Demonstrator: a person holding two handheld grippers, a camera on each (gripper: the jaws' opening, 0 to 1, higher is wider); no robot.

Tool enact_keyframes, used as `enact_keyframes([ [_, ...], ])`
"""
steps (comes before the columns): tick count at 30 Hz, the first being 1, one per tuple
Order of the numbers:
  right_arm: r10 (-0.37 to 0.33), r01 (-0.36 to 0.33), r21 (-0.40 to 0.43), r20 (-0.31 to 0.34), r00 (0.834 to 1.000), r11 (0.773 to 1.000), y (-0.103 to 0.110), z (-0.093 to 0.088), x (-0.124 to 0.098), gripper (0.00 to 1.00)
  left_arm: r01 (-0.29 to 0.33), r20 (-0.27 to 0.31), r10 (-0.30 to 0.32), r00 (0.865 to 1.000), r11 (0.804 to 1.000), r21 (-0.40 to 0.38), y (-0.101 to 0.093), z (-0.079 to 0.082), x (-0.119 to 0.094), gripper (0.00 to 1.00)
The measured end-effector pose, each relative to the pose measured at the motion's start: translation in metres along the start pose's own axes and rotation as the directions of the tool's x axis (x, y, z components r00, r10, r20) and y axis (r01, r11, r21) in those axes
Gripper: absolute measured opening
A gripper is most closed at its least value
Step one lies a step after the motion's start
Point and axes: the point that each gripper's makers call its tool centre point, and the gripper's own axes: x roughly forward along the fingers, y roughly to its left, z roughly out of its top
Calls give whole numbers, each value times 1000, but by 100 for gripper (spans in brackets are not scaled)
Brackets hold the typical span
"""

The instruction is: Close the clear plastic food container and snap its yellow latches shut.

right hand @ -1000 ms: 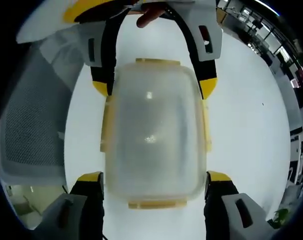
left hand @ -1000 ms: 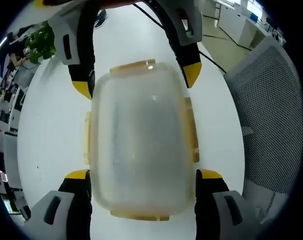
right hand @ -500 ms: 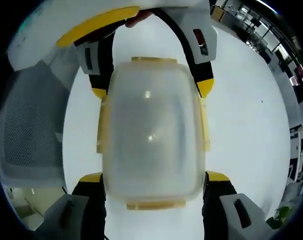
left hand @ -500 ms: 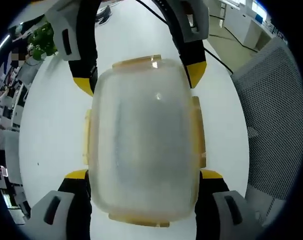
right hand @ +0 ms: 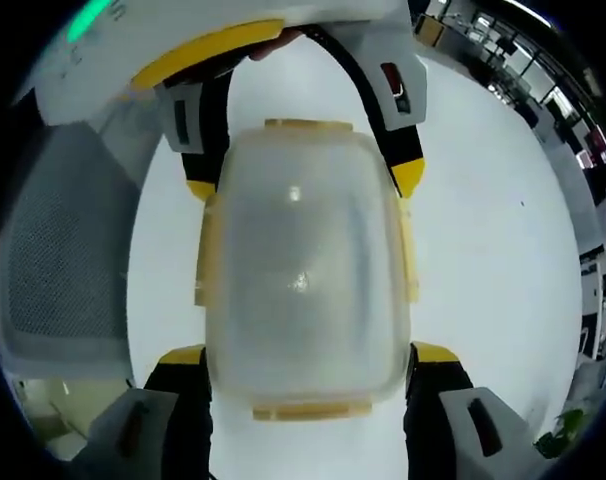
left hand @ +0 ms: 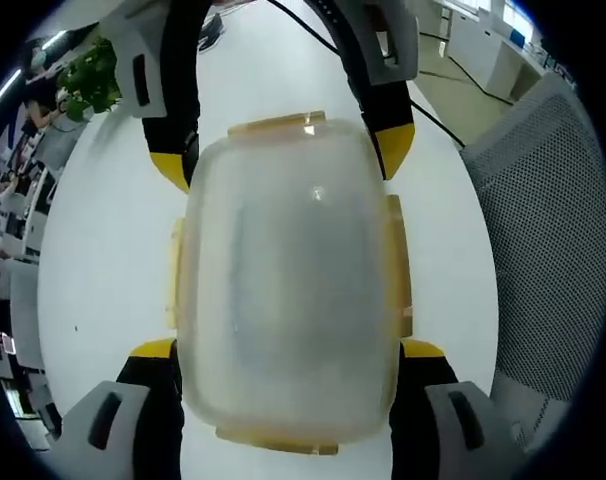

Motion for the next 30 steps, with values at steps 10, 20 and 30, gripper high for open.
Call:
enact_keyframes([
  [10, 2, -2, 1, 0, 1000, 1000, 2, 6, 2, 79, -1, 3, 1, 1000, 1000, -3, -2, -6, -1, 85],
  [20, -2, 2, 9, 21, 1000, 1000, 2, 17, 4, 79, -3, -6, 3, 1000, 1000, 1, -2, -18, -4, 86],
  [30, 0, 0, -3, 29, 1000, 1000, 0, 31, 8, 79, -7, -9, 7, 1000, 1000, -16, -2, -31, -9, 86],
])
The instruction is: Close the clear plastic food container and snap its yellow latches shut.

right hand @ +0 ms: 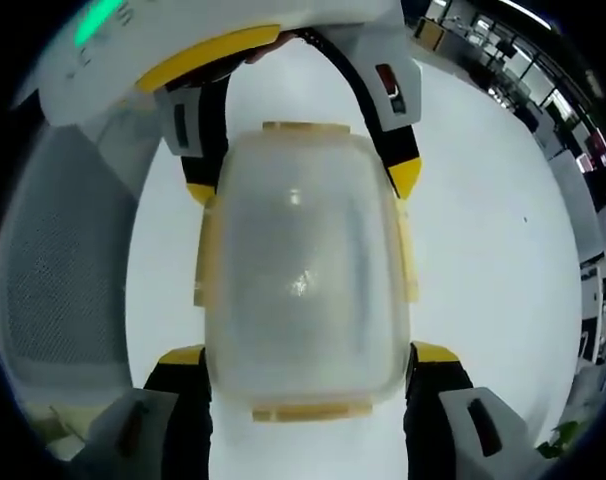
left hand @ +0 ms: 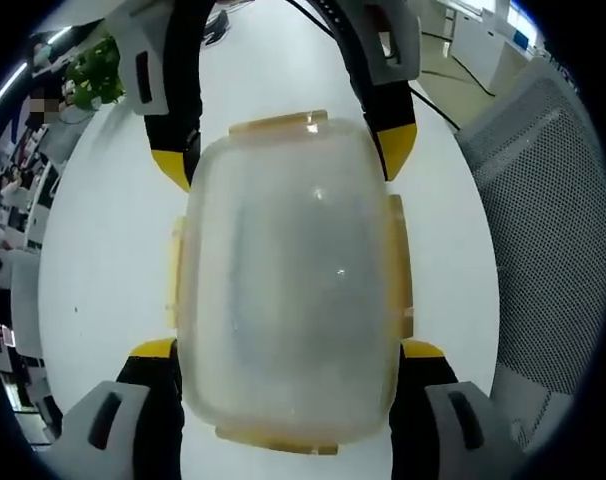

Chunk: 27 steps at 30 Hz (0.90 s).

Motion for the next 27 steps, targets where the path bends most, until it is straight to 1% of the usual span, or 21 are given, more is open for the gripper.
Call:
enact_keyframes([
  [4, 0, 0, 3, 5, 1000, 1000, 1, 5, 2, 79, 0, 2, 0, 1000, 1000, 1, 0, -5, -1, 86],
  [9, -3, 3, 6, 15, 1000, 1000, 1, 14, 4, 79, 0, -18, 0, 1000, 1000, 10, 0, -14, -2, 86],
  [14, -4, 4, -1, 11, 1000, 1000, 1, 18, 5, 79, -2, -6, 2, 1000, 1000, -2, -1, -18, -5, 86],
  [23, -1, 1, -10, 2, 1000, 1000, -1, 29, 9, 80, -3, -15, 3, 1000, 1000, -8, 0, -29, -8, 86],
  [27, -3, 3, -12, 6, 1000, 1000, -1, 32, 10, 80, -3, 4, 3, 1000, 1000, -17, 0, -33, -10, 86],
])
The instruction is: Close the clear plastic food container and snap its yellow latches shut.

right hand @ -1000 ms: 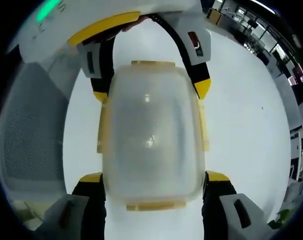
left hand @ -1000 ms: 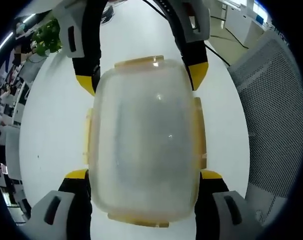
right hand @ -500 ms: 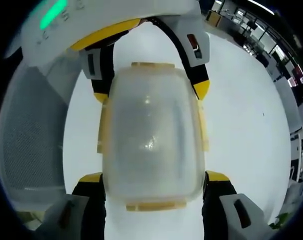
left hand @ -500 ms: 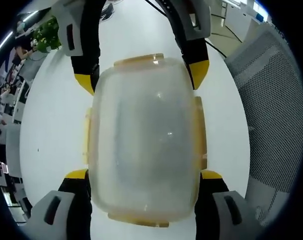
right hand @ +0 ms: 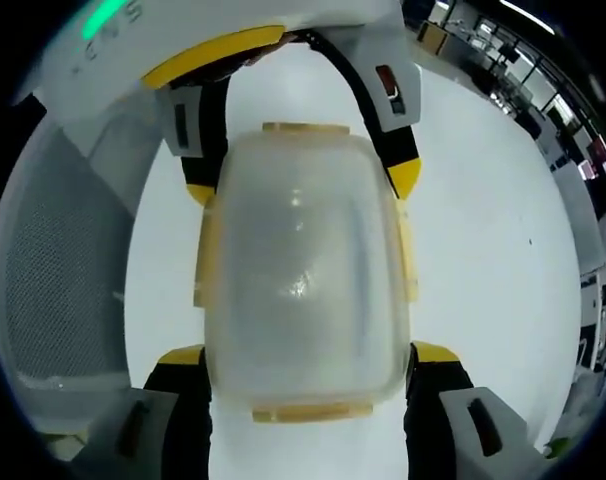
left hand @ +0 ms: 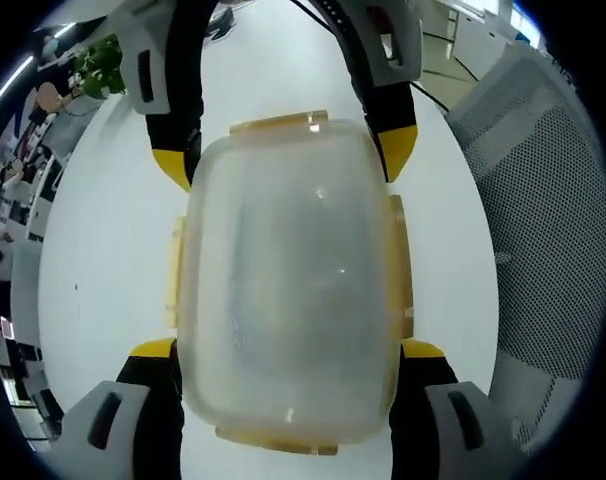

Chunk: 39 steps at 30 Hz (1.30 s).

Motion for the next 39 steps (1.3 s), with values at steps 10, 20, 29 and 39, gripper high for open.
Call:
enact_keyframes([
  [10, -2, 2, 2, -4, 1000, 1000, -1, 4, 2, 80, 0, -5, 0, 1000, 1000, 4, 0, -3, 0, 86],
  [20, -1, 1, 1, -12, 1000, 1000, 0, 4, 2, 80, 1, -4, -1, 1000, 1000, 3, -1, -3, 0, 86],
  [29, -3, 3, -1, -16, 1000, 1000, 0, 4, 3, 80, 0, 8, 0, 1000, 1000, -1, -1, -3, 0, 86],
  [39, -5, 5, -1, -6, 1000, 1000, -1, 15, 6, 80, -1, -12, 1, 1000, 1000, 3, 0, -14, -3, 86],
])
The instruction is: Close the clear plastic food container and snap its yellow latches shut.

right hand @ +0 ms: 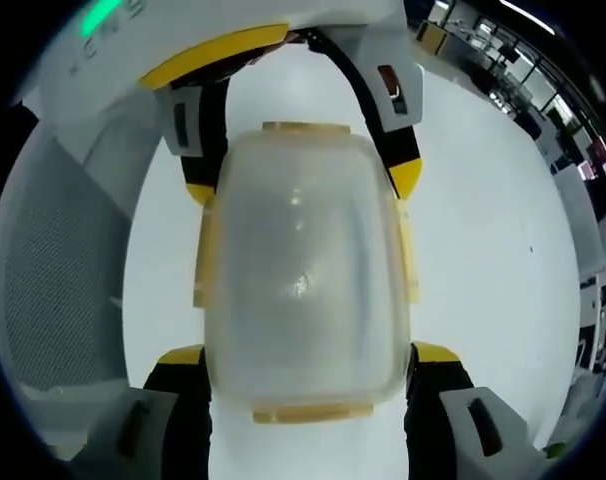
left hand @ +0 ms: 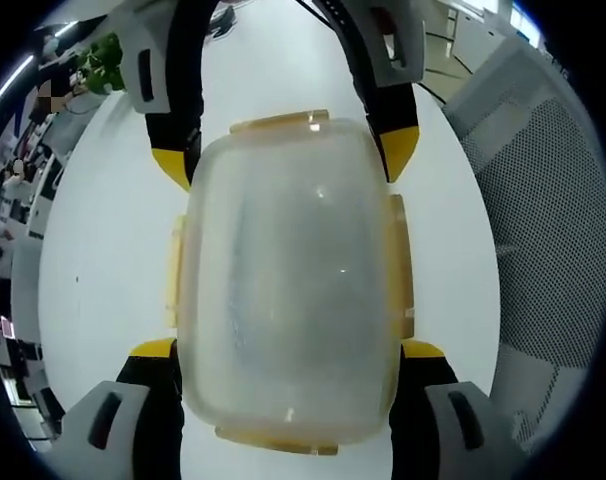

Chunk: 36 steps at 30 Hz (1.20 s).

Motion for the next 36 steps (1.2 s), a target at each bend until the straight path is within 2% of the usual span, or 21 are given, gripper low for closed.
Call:
enact_keyframes([
  [7, 1, -1, -7, 12, 1000, 1000, -1, 5, 1, 80, -3, -4, 3, 1000, 1000, -12, 0, -5, -2, 86],
  [17, 3, -3, -12, -7, 1000, 1000, 0, 4, 1, 80, -1, -3, 1, 1000, 1000, -10, -1, -4, -1, 86],
  [24, -3, 3, 4, 4, 1000, 1000, -4, 5, 2, 80, 0, -20, 0, 1000, 1000, 8, 5, -6, 1, 86],
  [30, -5, 5, 11, 20, 1000, 1000, -9, 5, 2, 80, 0, -11, 1, 1000, 1000, 4, 10, -6, 2, 86],
  [36, -3, 3, 7, 5, 1000, 1000, -12, 5, 2, 80, 0, -11, 0, 1000, 1000, 3, 13, -6, 2, 86],
])
